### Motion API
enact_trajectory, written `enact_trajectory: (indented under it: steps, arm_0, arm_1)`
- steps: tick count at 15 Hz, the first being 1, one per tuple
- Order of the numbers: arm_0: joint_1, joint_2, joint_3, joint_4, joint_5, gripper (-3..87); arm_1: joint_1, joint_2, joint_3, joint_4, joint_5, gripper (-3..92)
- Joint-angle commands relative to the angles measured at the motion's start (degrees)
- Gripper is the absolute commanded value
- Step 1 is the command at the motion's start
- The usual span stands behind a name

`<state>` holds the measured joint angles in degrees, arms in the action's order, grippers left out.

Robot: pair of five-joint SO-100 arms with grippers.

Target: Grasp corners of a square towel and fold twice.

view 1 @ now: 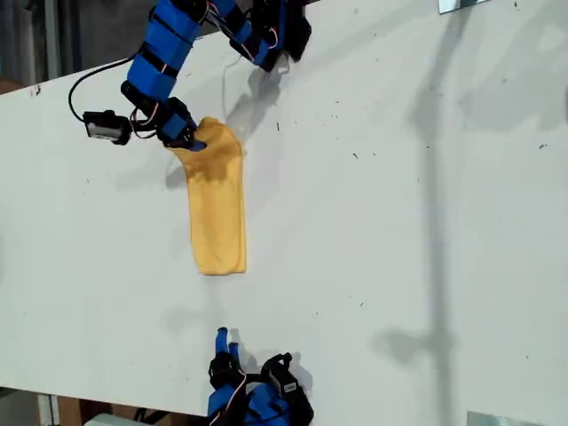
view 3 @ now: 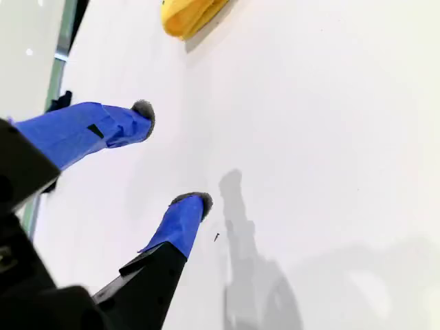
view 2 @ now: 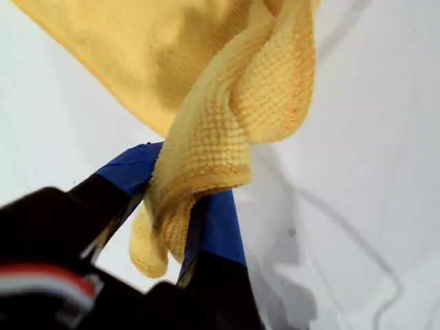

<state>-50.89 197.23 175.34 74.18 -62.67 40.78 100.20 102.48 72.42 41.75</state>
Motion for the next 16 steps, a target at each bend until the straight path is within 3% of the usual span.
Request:
enact_trajectory:
  steps: [1, 6, 11, 16]
  arm_0:
    - [-1.41, -0.26, -0.44, -1.32, -0.79, 20.9]
    - [-1.41, -0.18, -0.35, -1.14, -1.05, 20.9]
    - [-1.49, 0.00, -0.26, -0.97, -1.32, 20.9]
    - [-1.41, 0.18, -0.26, -0.88, -1.41, 20.9]
  arm_1:
    - [-4.57, -0.62, -9.05, -4.66, -1.67, -0.1]
    - [-12.30, -18.02, -30.85, -13.01, -3.16, -0.1]
    - [-17.67, -31.03, -41.66, -26.37, -7.91, -0.1]
    - [-19.07, -40.52, -49.83, -32.26, -8.70, 0.0]
